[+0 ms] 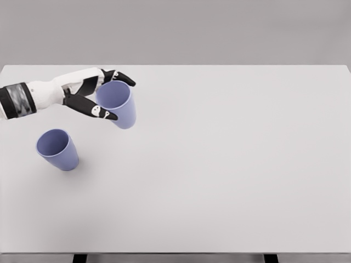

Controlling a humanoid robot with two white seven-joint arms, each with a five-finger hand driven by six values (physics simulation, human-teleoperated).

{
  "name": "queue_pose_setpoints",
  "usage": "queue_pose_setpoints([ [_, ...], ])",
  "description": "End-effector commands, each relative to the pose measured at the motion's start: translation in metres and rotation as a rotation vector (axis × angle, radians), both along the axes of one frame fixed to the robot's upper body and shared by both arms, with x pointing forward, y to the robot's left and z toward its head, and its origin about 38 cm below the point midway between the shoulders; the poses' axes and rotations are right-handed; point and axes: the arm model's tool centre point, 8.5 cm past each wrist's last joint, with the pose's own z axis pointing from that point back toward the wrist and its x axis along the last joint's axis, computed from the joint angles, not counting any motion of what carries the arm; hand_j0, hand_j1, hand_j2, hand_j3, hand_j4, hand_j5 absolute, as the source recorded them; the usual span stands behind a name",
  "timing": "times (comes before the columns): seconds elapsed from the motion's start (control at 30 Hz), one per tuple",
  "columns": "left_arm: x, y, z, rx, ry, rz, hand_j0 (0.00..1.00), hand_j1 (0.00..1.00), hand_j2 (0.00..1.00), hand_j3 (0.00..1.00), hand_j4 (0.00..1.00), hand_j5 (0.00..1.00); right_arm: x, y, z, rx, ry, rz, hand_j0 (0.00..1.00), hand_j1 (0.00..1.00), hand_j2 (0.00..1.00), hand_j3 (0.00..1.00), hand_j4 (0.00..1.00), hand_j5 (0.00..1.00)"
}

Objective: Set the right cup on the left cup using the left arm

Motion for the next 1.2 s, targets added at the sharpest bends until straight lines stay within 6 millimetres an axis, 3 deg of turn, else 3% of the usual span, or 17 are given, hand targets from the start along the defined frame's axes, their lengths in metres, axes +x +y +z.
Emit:
queue_pose_setpoints([
  [0.0,-0.004,0.006,0.006,-0.003,-0.001,0.001,0.74,0.74,0.74,0.74,0.74,0.74,0.0,0.0,0.0,0.0,0.0,0.0,1.0,1.0,1.0,1.0,1.0,1.0],
  [0.37,-0.019,0.026,0.027,0.016,-0.01,0.01,0.74,0.74,0.74,0.74,0.74,0.74,0.0,0.0,0.0,0.0,0.0,0.0,1.0,1.0,1.0,1.0,1.0,1.0],
  [1.17,-0.04,0.071,0.052,0.065,0.004,0.078,0.74,0.74,0.74,0.74,0.74,0.74,0.0,0.0,0.0,0.0,0.0,0.0,1.0,1.0,1.0,1.0,1.0,1.0],
])
